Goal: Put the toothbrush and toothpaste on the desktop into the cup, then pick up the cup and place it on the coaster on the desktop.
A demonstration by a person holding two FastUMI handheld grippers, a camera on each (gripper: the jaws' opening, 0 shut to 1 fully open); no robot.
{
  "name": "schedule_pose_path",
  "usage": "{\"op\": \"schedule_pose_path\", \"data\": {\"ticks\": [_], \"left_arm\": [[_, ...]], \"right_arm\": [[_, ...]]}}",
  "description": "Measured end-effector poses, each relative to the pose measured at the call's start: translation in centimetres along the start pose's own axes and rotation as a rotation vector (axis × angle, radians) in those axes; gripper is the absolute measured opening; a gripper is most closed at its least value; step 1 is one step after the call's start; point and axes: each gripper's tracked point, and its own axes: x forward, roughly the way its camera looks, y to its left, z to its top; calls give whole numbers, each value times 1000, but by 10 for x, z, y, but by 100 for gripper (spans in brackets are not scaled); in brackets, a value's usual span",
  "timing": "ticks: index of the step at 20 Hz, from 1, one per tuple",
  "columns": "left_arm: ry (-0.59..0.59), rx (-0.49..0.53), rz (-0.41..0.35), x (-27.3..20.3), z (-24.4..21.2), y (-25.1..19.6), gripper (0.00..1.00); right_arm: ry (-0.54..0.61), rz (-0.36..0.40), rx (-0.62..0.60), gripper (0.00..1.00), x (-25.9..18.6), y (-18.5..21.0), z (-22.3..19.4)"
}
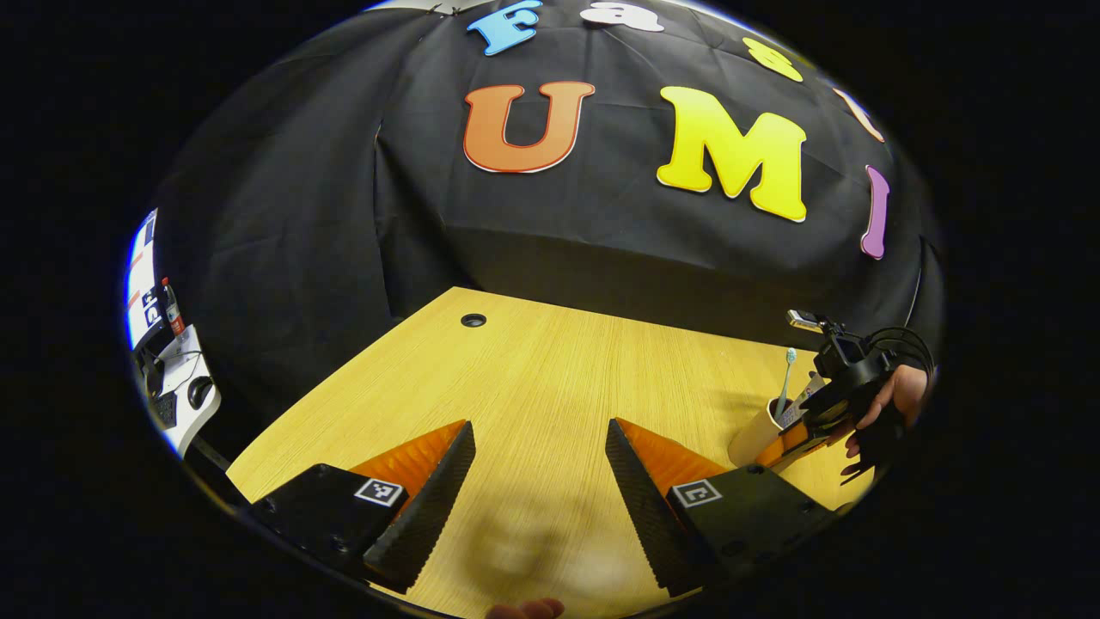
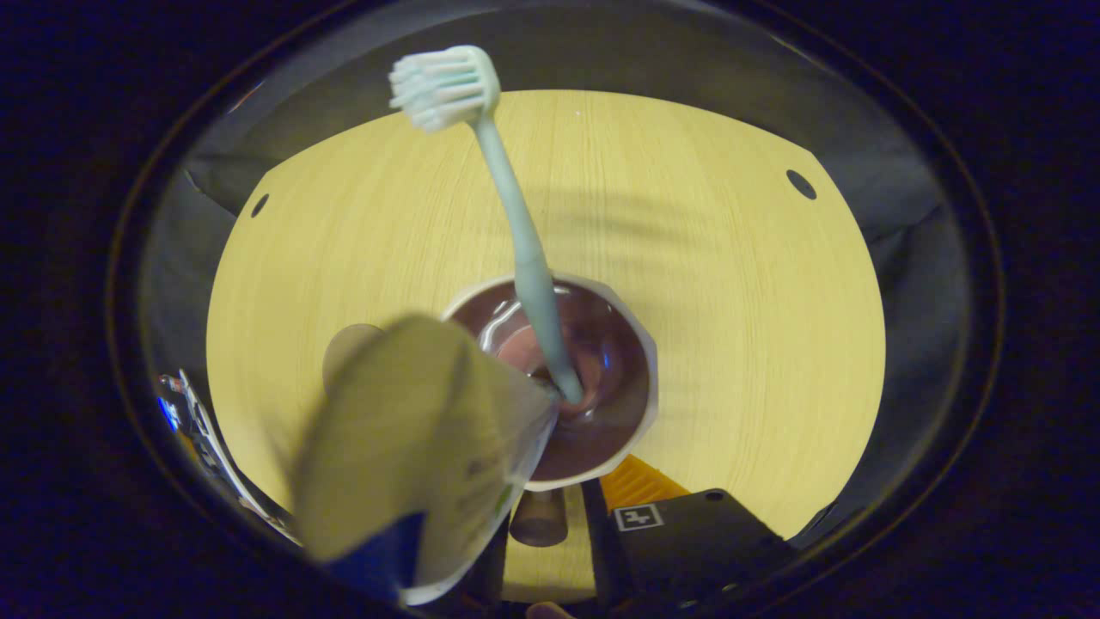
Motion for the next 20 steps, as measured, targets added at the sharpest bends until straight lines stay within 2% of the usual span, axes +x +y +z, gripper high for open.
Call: {"op": "schedule_pose_path", "data": {"ticks": [1,4,9,13,17,20], "left_arm": [[7,3,-3,0,-2,-1,97],[23,16,-13,-3,-4,-3,97],[12,19,-18,-8,-2,-6,97],[-4,18,-4,-18,-7,0,97],[-6,-12,32,-29,-13,18,98],[-18,-11,49,-39,-14,29,98]], "right_arm": [[2,-3,-1,34,1,0,0],[3,-11,-14,22,1,-1,-1],[15,9,-16,14,-1,3,-5],[-44,11,-109,15,-25,23,-4],[-40,63,-168,14,-34,72,-4],[-26,72,-225,14,-28,103,-5]]}}
